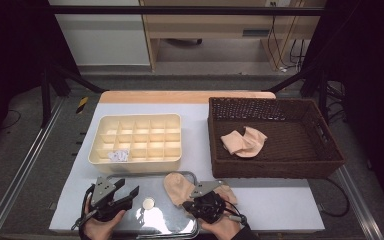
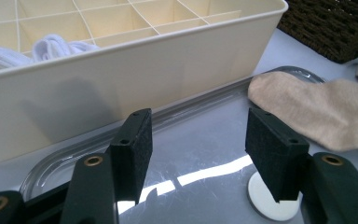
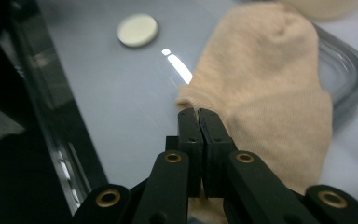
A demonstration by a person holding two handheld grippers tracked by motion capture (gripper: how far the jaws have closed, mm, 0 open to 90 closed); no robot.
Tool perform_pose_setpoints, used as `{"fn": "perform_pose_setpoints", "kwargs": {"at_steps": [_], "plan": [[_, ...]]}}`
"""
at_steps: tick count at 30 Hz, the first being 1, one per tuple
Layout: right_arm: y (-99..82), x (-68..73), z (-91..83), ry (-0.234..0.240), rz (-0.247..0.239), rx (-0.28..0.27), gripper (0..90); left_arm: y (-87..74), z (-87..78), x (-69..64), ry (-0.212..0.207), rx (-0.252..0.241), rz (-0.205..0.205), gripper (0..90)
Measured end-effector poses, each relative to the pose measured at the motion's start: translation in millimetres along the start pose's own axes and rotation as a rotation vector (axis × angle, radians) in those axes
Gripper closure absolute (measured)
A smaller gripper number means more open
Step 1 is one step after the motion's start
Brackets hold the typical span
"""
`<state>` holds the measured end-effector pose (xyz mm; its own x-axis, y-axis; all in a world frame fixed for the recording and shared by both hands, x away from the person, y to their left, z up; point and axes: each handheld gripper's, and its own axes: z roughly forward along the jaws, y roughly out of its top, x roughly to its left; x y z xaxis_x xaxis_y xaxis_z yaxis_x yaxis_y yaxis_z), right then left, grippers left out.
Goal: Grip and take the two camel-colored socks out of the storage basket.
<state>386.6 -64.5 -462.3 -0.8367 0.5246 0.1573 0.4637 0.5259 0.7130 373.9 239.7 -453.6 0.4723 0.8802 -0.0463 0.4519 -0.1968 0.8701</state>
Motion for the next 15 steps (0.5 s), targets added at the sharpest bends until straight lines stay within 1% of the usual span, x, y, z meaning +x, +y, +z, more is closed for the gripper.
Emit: {"fn": "perform_pose_setpoints", "kwargs": {"at_steps": [3,5,6,8,10,11,13,14,15], "plan": [[9.6,6.3,6.5,0.047,0.002,-0.023,88.9,0.8,-0.1,2.4,-0.001,-0.004,-0.011,41.0],[14.8,13.2,15.6,0.072,0.007,-0.014,88.6,0.8,-0.6,3.3,-0.004,-0.007,-0.016,41.0],[16.4,16.0,19.9,0.076,0.011,-0.004,88.4,0.8,-0.9,3.4,-0.004,-0.008,-0.016,41.1],[20.2,24.2,32.6,0.081,-0.002,0.023,87.6,0.6,-1.0,2.9,-0.005,-0.006,-0.015,41.2],[23.2,28.0,36.5,0.083,-0.025,0.026,83.9,0.3,-0.9,1.4,-0.008,-0.002,-0.006,42.8],[24.0,27.7,35.3,0.082,-0.028,0.016,82.1,0.2,-0.8,0.6,-0.009,-0.002,-0.005,43.6],[25.8,24.2,28.5,0.076,-0.024,-0.016,81.1,0.1,-0.8,-0.6,-0.014,0.001,0.000,45.3],[27.0,21.0,23.1,0.065,-0.014,-0.032,80.5,0.0,-0.5,-2.2,-0.019,0.006,-0.002,45.8],[28.5,15.8,16.3,0.041,-0.005,-0.055,80.3,-0.2,-0.1,-3.6,-0.026,0.008,0.001,46.4]]}}
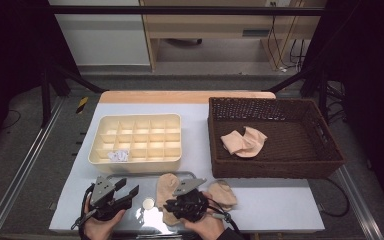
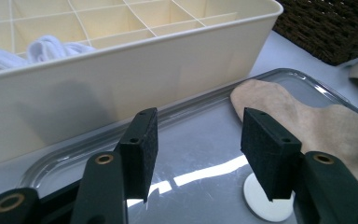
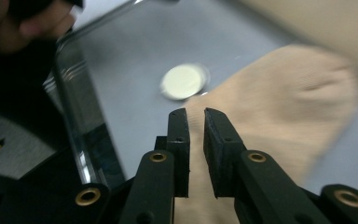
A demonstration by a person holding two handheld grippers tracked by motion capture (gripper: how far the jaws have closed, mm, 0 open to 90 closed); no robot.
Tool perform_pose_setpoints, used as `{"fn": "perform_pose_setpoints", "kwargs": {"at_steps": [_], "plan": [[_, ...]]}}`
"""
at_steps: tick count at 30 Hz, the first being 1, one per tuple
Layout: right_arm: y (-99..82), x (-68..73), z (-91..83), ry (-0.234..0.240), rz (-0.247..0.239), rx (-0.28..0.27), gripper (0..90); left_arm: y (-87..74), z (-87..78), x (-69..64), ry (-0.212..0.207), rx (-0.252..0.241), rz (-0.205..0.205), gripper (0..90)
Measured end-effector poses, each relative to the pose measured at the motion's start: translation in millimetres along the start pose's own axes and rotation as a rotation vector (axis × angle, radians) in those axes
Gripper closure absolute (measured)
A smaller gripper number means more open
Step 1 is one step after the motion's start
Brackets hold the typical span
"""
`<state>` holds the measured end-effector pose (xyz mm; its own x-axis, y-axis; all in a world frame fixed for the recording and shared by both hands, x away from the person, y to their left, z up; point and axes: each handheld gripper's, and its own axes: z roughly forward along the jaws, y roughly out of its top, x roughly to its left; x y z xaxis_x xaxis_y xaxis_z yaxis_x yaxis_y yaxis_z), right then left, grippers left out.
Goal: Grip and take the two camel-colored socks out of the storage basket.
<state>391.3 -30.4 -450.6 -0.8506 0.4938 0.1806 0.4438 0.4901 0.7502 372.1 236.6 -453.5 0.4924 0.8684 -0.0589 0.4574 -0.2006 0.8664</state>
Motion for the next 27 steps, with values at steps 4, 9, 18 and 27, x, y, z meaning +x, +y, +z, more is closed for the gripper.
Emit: {"fn": "perform_pose_setpoints", "kwargs": {"at_steps": [4,9,18,27], "plan": [[0.5,-20.9,-12.4,-0.107,0.005,-0.019,78.9,-0.3,1.3,-9.8,-0.030,0.013,0.017,50.4],[-6.4,-32.3,-4.4,-0.118,0.029,0.011,76.0,-1.5,5.2,-23.7,-0.074,0.038,0.028,55.1],[-13.5,-32.4,9.1,-0.115,0.019,0.083,79.5,-7.1,19.9,-48.9,-0.139,0.112,0.055,60.6],[-14.9,-28.7,5.6,-0.092,0.012,0.096,87.8,-13.5,32.3,-65.9,-0.148,0.185,0.141,79.1]]}}
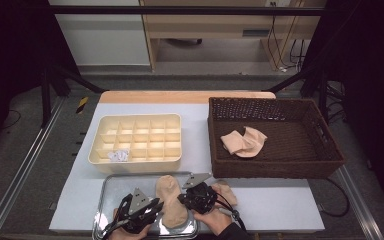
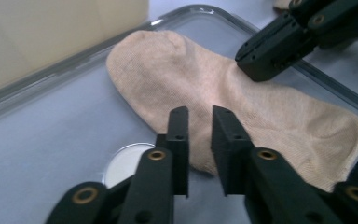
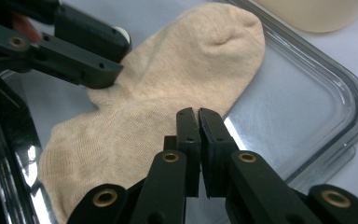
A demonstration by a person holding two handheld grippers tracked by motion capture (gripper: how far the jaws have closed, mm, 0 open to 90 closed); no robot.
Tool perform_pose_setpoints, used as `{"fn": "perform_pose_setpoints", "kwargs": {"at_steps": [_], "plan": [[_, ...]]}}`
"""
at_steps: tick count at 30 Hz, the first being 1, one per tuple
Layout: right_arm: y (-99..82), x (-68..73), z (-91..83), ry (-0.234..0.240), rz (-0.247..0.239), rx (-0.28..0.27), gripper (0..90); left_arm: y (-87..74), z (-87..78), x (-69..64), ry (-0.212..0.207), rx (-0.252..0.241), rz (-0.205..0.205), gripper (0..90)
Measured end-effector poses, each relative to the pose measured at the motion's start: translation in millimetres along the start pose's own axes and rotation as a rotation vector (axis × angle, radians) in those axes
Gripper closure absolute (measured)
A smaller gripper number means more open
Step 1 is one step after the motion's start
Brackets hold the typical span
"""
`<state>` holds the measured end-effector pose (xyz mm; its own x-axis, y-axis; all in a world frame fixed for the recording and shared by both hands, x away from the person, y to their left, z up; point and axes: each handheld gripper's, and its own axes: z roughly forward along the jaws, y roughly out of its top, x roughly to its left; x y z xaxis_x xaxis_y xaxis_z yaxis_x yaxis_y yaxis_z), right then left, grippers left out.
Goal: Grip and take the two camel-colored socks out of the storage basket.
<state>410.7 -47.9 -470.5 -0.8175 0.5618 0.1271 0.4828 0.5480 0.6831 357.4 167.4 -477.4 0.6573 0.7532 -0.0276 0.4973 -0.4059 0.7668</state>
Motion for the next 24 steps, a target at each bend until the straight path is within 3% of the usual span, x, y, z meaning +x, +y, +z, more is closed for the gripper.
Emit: {"fn": "perform_pose_setpoints", "kwargs": {"at_steps": [4,11,17,24], "plan": [[-0.6,0.5,-5.0,0.011,0.004,-0.015,87.8,0.8,3.4,1.1,-0.001,0.008,0.008,87.8],[-9.8,3.7,-5.9,0.042,0.029,-0.004,86.5,4.4,8.2,1.9,0.002,0.007,0.002,87.5],[-8.5,5.3,-11.3,0.039,0.016,-0.027,81.5,5.3,7.5,1.3,-0.009,0.003,-0.010,81.4],[7.3,-5.0,-17.8,-0.017,0.038,-0.114,73.1,4.9,-5.5,6.0,-0.029,-0.039,-0.058,63.1]]}}
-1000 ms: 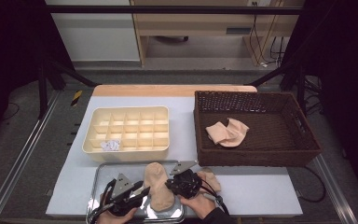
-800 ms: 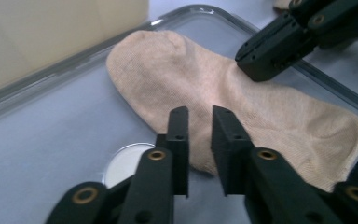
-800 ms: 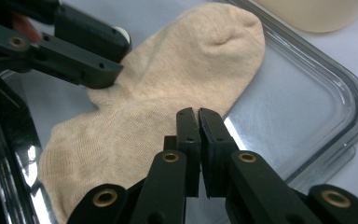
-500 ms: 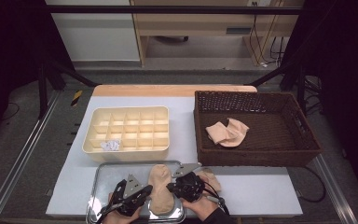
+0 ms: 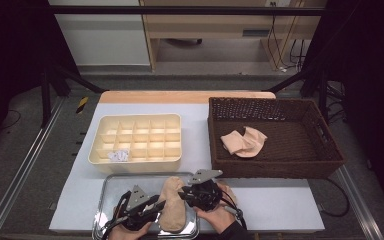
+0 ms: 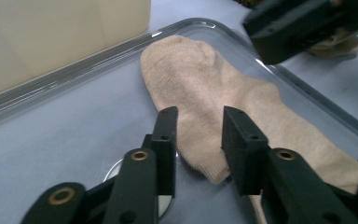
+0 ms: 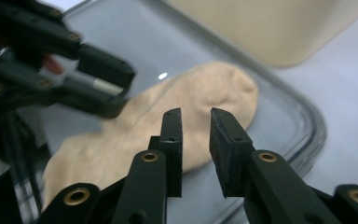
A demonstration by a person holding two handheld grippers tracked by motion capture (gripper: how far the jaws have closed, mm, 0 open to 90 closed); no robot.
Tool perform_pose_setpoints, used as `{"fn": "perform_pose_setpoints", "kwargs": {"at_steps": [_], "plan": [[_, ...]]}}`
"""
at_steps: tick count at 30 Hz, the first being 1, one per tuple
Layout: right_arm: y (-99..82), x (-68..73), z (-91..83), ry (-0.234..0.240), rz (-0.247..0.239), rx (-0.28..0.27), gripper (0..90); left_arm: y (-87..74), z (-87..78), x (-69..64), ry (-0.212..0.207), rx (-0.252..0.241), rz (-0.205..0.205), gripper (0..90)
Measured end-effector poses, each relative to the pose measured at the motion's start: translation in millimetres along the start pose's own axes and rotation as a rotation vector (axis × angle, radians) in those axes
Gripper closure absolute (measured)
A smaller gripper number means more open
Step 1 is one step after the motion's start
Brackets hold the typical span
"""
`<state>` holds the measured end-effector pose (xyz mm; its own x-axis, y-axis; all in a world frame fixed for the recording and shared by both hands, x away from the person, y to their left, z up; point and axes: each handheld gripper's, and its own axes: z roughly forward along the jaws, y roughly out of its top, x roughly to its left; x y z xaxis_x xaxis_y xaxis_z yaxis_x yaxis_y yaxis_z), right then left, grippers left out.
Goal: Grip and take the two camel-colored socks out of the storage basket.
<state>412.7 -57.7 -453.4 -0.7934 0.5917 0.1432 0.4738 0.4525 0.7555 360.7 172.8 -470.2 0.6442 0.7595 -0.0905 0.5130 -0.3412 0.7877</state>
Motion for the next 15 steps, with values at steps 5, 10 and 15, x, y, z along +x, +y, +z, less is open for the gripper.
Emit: {"fn": "perform_pose_setpoints", "kwargs": {"at_steps": [5,10,15], "plan": [[-0.5,-1.4,13.4,-0.044,-0.012,0.002,67.3,-3.8,1.1,-8.8,0.003,0.020,0.025,61.0],[-2.3,-0.3,24.1,-0.047,-0.016,0.016,66.3,-5.5,6.9,-13.5,0.007,0.051,0.054,65.9],[-5.1,-0.9,28.5,-0.062,-0.021,0.046,77.5,-4.2,8.2,-10.9,-0.001,0.059,0.063,74.2]]}}
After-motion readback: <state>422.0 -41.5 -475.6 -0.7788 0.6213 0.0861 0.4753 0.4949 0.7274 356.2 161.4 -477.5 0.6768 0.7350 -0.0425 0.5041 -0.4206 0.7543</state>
